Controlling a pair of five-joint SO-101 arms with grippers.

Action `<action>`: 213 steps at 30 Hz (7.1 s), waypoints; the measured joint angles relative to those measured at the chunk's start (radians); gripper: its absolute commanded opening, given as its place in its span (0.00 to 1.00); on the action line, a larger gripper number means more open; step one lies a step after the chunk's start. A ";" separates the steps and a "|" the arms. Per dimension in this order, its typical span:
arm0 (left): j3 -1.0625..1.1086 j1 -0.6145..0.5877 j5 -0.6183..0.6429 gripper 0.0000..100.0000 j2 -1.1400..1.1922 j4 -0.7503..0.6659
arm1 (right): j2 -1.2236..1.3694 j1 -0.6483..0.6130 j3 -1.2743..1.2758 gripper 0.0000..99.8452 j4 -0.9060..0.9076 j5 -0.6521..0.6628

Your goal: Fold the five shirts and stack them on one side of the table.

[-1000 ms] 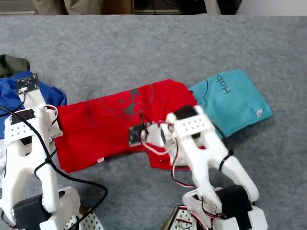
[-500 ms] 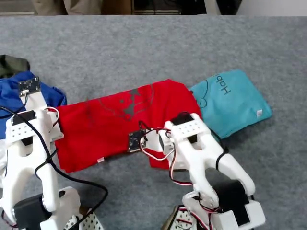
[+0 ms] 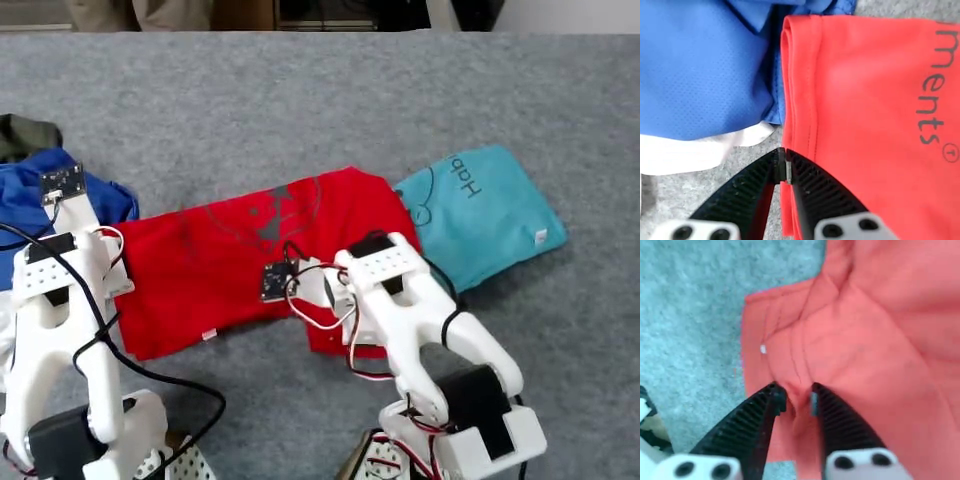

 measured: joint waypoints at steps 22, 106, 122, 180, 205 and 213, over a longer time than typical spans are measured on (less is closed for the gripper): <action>0.000 0.000 0.000 0.02 0.000 0.000 | -0.235 -0.097 0.175 0.25 0.100 -0.037; 0.057 0.000 0.003 0.02 0.000 -0.086 | 0.479 0.017 -0.796 0.01 0.235 -0.137; 0.017 0.000 0.003 0.02 0.000 -0.021 | 0.617 0.152 -1.275 0.01 0.580 0.029; -0.411 -0.092 0.057 0.17 0.000 0.450 | 0.362 -0.018 -1.243 0.01 0.482 -0.334; -0.342 -0.049 0.215 0.19 0.201 0.470 | 0.259 0.477 -0.999 0.01 -0.094 -0.677; -0.199 -0.049 0.206 0.19 0.201 0.327 | 0.259 0.506 -0.999 0.01 -0.124 -0.677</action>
